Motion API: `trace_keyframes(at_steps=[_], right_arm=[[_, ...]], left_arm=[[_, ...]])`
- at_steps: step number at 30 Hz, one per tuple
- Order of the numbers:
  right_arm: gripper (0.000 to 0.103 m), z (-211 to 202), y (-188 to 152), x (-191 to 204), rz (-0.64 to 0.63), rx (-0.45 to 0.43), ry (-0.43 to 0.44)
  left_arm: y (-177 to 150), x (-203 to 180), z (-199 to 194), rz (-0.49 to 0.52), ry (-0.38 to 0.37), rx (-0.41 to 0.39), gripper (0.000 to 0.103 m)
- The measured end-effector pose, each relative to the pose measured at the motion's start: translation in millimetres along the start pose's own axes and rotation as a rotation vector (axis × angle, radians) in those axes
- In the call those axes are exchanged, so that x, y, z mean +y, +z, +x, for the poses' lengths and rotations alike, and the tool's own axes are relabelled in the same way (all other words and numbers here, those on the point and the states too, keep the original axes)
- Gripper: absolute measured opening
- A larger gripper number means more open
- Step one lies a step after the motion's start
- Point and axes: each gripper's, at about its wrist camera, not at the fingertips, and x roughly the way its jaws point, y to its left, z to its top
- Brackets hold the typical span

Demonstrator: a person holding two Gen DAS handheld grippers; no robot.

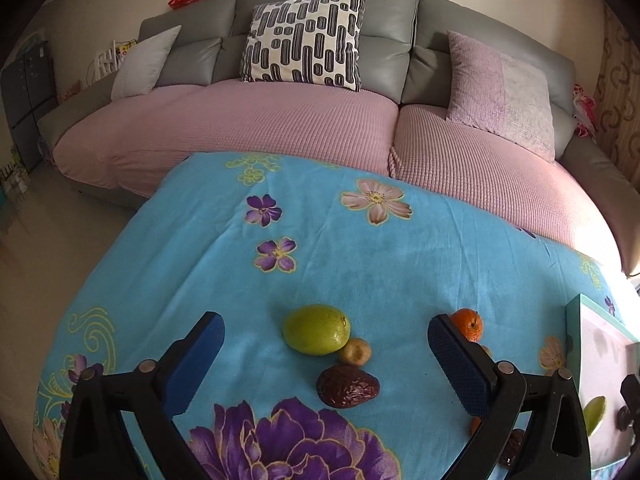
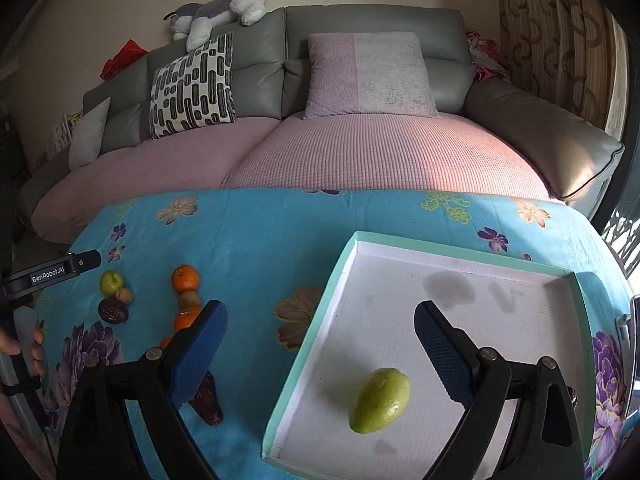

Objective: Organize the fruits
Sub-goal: 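Grasp an orange with the right gripper while the left gripper grasps a green pear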

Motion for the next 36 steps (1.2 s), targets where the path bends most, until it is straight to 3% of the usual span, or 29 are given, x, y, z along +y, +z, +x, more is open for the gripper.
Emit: trace_keyframes(at_steps=[3,7,12,16,19,28,31,33,35,36], right_arm=[[0.095,8,18,20,-0.031,0.014,0.042],[0.083,27,38,41,-0.026,0.05,0.133],[0.077,53,48,69,-0.091,0.101,0.165],[0.07,85,44,86,-0.114,0.181,0.207],[0.062,103,37,98,-0.144,0.226,0.217],[0.056,148,21,116,-0.203,0.312,0.237],[0.054,157,19,119,-0.21,0.328,0.244],[0.052,161,18,122,-0.21,0.332,0.257],[0.048,164,18,125,-0.215,0.331,0.254],[0.047,165,18,126,-0.216,0.333,0.254]], left_arm=[[3,10,7,-0.009,-0.016,0.026,0.102],[6,27,20,-0.067,-0.071,0.062,0.095],[8,40,32,-0.106,-0.094,0.108,0.089],[4,42,35,-0.149,-0.113,0.117,0.087],[0,39,40,-0.177,-0.113,0.124,0.081],[-14,34,59,-0.243,-0.132,0.154,0.079],[-14,37,61,-0.254,-0.124,0.149,0.067],[-15,39,64,-0.263,-0.14,0.149,0.066],[-15,39,65,-0.27,-0.164,0.147,0.053],[-15,39,65,-0.27,-0.165,0.148,0.053]])
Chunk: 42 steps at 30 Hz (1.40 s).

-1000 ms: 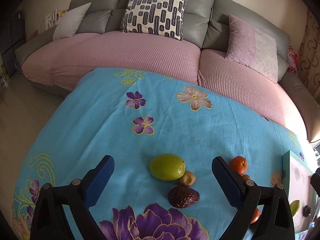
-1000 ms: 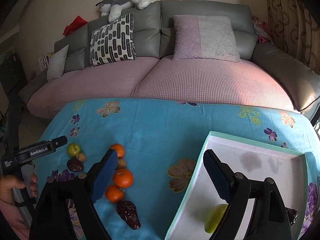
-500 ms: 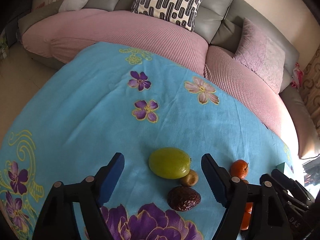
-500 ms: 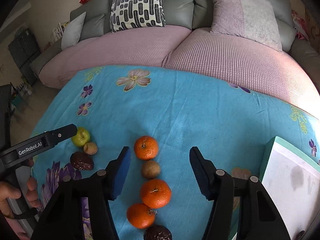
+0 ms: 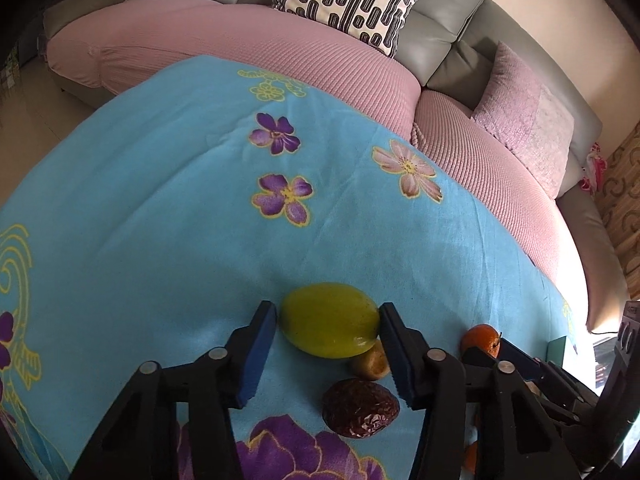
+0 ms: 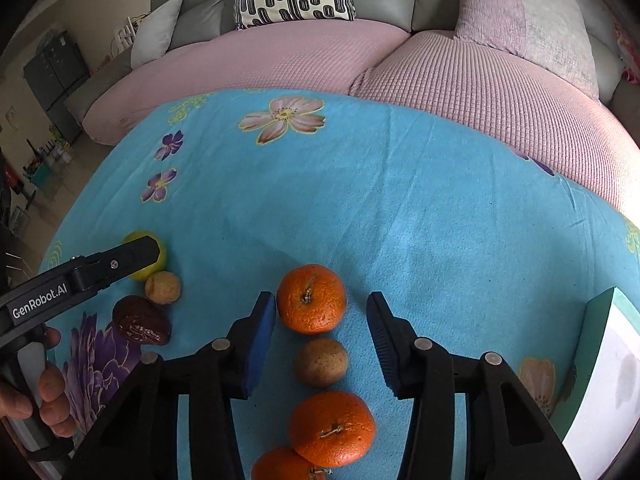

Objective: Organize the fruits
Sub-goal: 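Grasp an orange with the right gripper while the left gripper grasps a green pear, then carry the orange and pear into the tray with both grippers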

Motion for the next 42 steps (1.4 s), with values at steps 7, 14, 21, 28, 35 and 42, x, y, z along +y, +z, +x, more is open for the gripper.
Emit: trace_keyframes(at_steps=[7,14,21,28,35,42], right_arm=[[0.037,1,3,3,-0.005,-0.006,0.013],[0.036,-17,0,3,0.02,-0.041,0.014],[0.036,-61,-16,2,0.046,-0.11,-0.033],[0.036,-102,-51,-10,0.121,-0.139,-0.084],[0.036,-141,-85,-36,0.221,-0.181,-0.145],[0.036,-171,-110,-70,0.308,-0.21,-0.196]], left_arm=[[1,1,-1,-0.009,-0.01,-0.006,0.053],[0,-1,-11,-0.003,-0.003,-0.025,0.053],[-1,-10,-35,0.02,-0.015,-0.064,0.053],[-5,-29,-59,0.073,-0.032,-0.099,0.053],[-15,-55,-70,0.134,-0.071,-0.096,0.053],[-30,-91,-77,0.225,-0.098,-0.097,0.053]])
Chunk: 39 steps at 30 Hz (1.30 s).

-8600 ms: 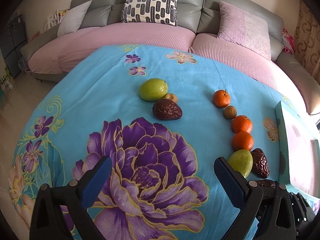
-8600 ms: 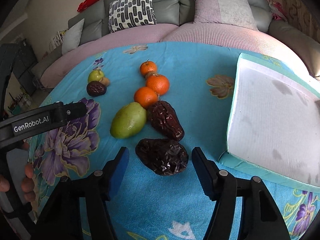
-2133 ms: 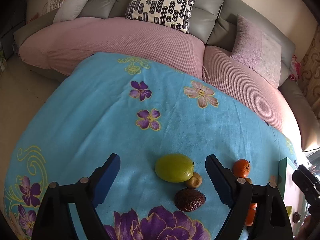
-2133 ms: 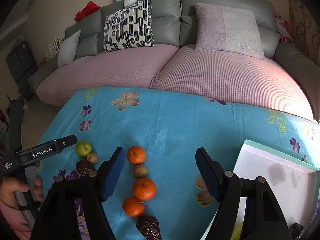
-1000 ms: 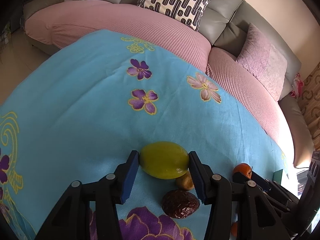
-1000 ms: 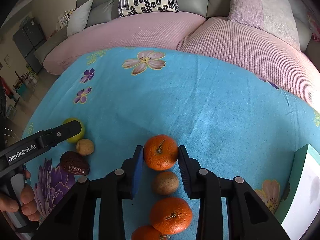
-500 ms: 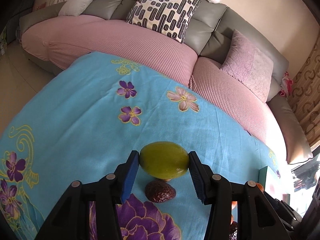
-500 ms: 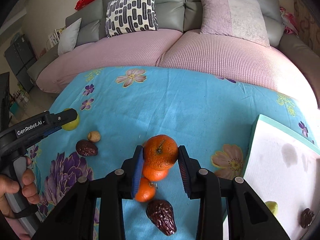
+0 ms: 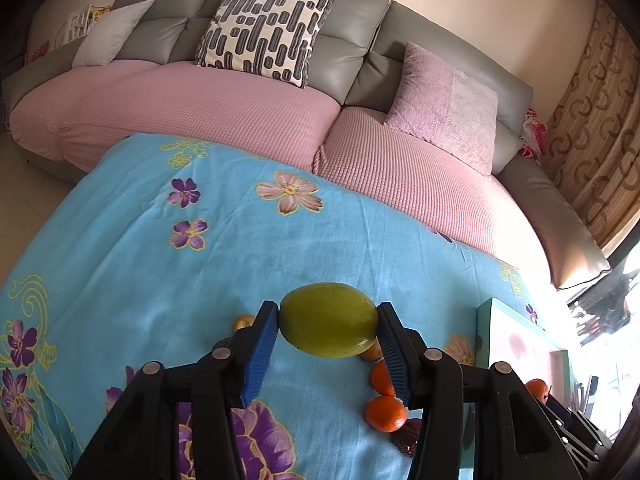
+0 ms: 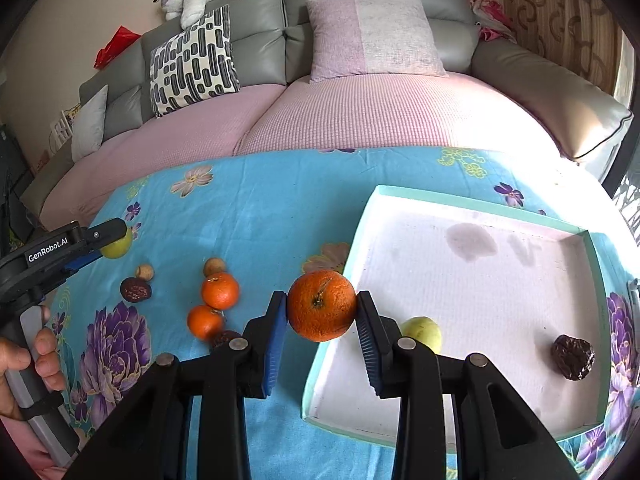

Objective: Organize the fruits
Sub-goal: 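Carry the orange and pear into the tray with both grippers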

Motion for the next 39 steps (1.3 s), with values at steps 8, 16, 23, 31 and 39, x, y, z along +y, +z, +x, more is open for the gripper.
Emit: trace_keyframes(at_steps=[8,16,23,31,39], right_arm=[[0.036,-19,-3,-61,0.124,-0.033,-0.062],[0.036,-34,-10,-127,0.27,-0.044,-0.174],[0.036,-49,-18,-161,0.341,-0.065,-0.224],[0.036,-45,-21,-166,0.333,-0.049,-0.219],[0.036,-22,-28,-169,0.326,0.024,-0.211]], left_arm=[[-16,-55,8,0.115,-0.056,0.039,0.053],[-49,-117,16,0.226,-0.141,0.116,0.053],[-85,-173,24,0.368,-0.212,0.19,0.053],[-108,-189,38,0.415,-0.22,0.26,0.053],[-118,-192,40,0.45,-0.206,0.28,0.053]])
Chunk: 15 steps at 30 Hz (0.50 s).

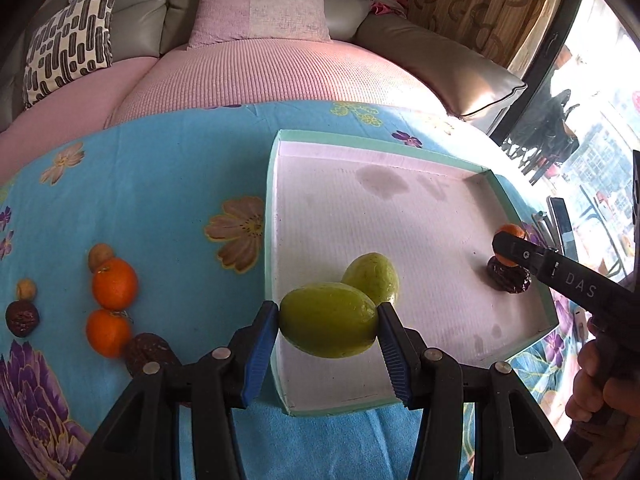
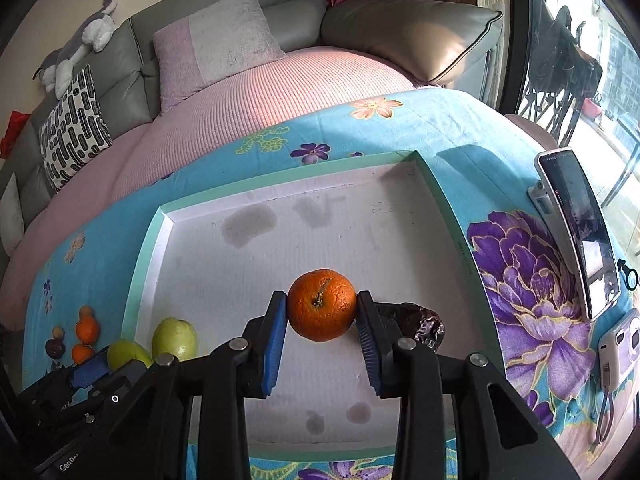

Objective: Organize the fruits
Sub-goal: 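Carry the orange and pear into the tray with both grippers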

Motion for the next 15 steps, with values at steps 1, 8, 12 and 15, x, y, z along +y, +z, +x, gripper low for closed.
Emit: trace_keyframes(at_steps=[1,8,12,15], right_arm=[[0.036,2,-1,1,-0.002,0.01,-0.001],[0.036,15,-8,3,-0.018,0.051,-0.006],[0.036,21,-11,3,-0.022,0.071,-0.014],[0.036,26,-13,2,-0.025,0.088,-0.019]], left_arm=[[-1,-1,1,0.003,-0.002,0.002,0.053],[-4,-6,2,0.02,-0.003,0.018,0.053],[-6,-7,7,0.024,-0.007,0.032,0.053],[-9,-10,14,0.033,0.002,0.05,0.053]])
